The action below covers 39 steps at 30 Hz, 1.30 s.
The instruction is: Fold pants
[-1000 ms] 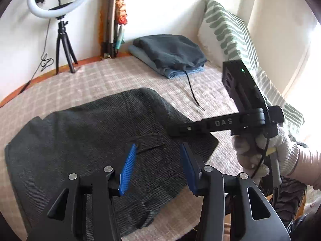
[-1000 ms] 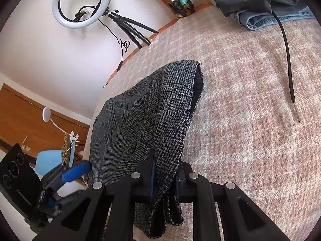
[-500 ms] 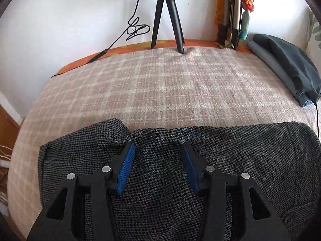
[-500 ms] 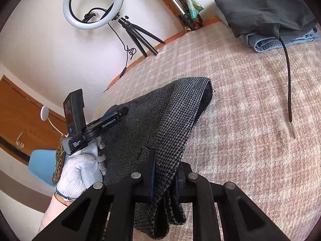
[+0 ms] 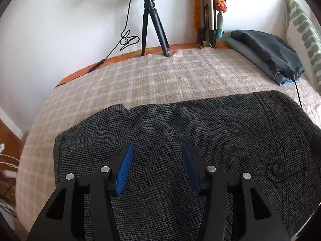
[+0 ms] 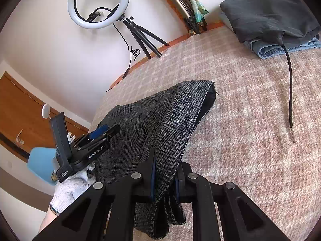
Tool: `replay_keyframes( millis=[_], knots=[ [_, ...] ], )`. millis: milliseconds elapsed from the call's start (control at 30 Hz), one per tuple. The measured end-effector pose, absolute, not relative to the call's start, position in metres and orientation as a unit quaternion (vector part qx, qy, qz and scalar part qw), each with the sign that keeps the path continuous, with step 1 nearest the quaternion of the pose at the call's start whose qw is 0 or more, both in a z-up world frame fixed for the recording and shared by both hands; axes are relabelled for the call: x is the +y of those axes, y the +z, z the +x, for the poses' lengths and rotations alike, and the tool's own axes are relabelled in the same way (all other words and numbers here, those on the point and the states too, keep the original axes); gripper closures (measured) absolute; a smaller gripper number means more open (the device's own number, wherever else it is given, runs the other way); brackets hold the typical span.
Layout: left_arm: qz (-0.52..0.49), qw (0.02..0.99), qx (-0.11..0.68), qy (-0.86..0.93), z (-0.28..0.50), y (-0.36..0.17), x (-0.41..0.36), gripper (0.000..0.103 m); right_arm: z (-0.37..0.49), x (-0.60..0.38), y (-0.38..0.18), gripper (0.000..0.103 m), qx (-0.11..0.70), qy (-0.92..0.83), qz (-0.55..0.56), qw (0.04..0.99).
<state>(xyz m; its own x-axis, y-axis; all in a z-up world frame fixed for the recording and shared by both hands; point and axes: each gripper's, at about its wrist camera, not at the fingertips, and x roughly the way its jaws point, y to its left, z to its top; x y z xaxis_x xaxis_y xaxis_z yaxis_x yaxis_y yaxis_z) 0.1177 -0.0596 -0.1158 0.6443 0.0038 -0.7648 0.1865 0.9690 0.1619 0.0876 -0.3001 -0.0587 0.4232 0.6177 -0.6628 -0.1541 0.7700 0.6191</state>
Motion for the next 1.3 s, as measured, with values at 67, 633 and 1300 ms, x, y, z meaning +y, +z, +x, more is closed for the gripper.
replay_keyframes(
  millis=[67,633,1300],
  knots=[
    [0.122,0.890,0.437,-0.045,0.121,-0.135,-0.057,0.053,0.087,-0.296,-0.053,0.091,0.476,0.241,0.241,0.811],
    [0.055,0.886,0.451,-0.097,0.064,-0.135,-0.050,0.051,0.083,-0.253,-0.005,0.091,0.447,0.253,0.186,0.838],
    [-0.185,0.917,0.335,0.110,-0.004,-0.044,0.232,0.051,0.074,0.015,0.007,0.091,0.451,0.364,-0.069,0.812]
  ],
)
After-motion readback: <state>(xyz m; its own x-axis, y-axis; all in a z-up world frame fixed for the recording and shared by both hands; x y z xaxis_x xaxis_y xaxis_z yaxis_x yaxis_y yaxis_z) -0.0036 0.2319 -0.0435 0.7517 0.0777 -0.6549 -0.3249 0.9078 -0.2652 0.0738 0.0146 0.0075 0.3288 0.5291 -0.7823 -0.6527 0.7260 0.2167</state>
